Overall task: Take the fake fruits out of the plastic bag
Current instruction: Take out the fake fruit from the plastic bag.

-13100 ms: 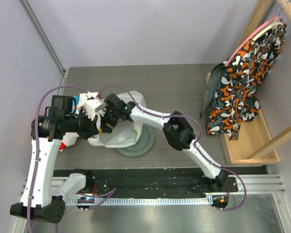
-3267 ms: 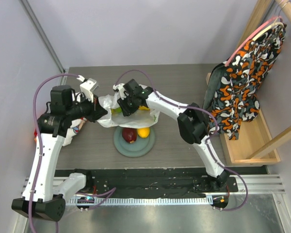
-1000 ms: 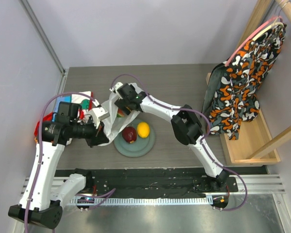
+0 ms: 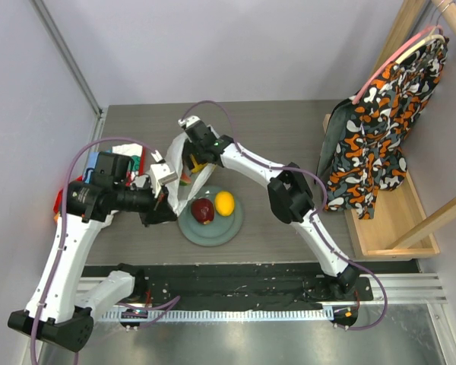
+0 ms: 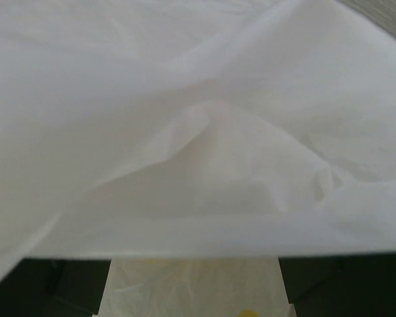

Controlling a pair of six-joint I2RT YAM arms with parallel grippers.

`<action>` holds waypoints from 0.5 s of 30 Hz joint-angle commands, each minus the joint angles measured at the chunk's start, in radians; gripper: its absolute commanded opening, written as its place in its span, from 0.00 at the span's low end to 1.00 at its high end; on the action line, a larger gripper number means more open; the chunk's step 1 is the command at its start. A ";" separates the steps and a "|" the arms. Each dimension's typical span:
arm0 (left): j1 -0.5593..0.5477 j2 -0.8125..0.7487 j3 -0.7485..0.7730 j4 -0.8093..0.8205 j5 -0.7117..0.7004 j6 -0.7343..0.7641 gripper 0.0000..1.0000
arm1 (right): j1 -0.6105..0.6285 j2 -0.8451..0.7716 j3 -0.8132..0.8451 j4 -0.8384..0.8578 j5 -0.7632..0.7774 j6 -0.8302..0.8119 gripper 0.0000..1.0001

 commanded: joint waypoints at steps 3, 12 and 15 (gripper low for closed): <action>-0.040 -0.002 0.066 -0.141 0.116 -0.044 0.00 | -0.042 0.047 0.069 0.007 -0.022 0.111 0.92; -0.041 -0.002 0.025 -0.079 0.113 -0.086 0.00 | -0.042 0.072 0.099 -0.006 -0.016 0.064 0.52; -0.040 -0.009 0.011 -0.062 0.091 -0.093 0.00 | -0.043 0.043 0.060 -0.008 -0.061 0.056 0.41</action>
